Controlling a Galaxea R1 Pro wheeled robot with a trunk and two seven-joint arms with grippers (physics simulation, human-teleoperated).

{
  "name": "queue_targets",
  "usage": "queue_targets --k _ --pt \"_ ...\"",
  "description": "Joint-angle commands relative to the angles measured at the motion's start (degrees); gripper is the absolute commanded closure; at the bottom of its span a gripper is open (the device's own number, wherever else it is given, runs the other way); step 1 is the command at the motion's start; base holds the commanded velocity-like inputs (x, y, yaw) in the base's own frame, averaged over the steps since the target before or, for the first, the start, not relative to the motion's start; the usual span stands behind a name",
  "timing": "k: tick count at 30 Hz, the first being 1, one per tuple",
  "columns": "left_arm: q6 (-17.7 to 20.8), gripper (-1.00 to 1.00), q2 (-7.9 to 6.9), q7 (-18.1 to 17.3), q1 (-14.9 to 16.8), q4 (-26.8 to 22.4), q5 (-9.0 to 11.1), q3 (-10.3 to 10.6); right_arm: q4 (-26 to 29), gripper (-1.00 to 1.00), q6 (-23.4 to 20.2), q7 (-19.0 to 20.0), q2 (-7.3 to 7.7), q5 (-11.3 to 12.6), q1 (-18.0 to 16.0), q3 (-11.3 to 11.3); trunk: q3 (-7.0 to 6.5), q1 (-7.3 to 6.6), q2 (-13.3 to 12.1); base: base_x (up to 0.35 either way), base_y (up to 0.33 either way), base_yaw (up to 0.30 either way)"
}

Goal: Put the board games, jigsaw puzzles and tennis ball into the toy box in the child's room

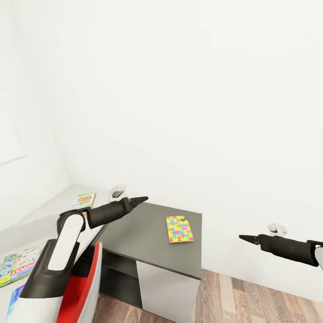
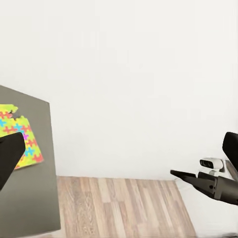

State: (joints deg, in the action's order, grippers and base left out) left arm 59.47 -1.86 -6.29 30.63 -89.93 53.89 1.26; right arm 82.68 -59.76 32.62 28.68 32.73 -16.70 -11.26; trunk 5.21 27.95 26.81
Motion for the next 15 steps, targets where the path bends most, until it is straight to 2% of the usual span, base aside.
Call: queue_targets --k 1,7,11,15 --pt "0.12 -1.00 -0.04 -0.58 0.04 -0.03 -0.58 -0.01 -0.01 -1.00 -0.24 0.49 -0.01 -0.43 -0.09 -0.04 0.09 0.03 0.11 0.000 0.000 -0.279" --pt "0.13 -1.00 -0.09 -0.57 0.04 0.00 -0.61 -0.18 -0.04 -1.00 -0.24 0.45 -0.04 -0.47 -0.12 0.11 -0.09 0.03 0.11 0.007 0.000 -0.280" --pt "0.12 -1.00 -0.30 -0.50 0.01 0.16 -0.62 -0.44 -0.06 -1.00 -0.24 0.42 -0.11 -0.55 -0.09 0.10 -0.21 0.03 0.11 0.206 -0.157 -0.277" --pt "0.10 -1.00 -0.37 -0.46 -0.10 0.23 -0.68 -0.46 -0.07 -1.00 -0.24 0.42 -0.13 -0.54 -0.09 0.10 -0.26 0.03 0.11 0.234 -0.178 -0.143"
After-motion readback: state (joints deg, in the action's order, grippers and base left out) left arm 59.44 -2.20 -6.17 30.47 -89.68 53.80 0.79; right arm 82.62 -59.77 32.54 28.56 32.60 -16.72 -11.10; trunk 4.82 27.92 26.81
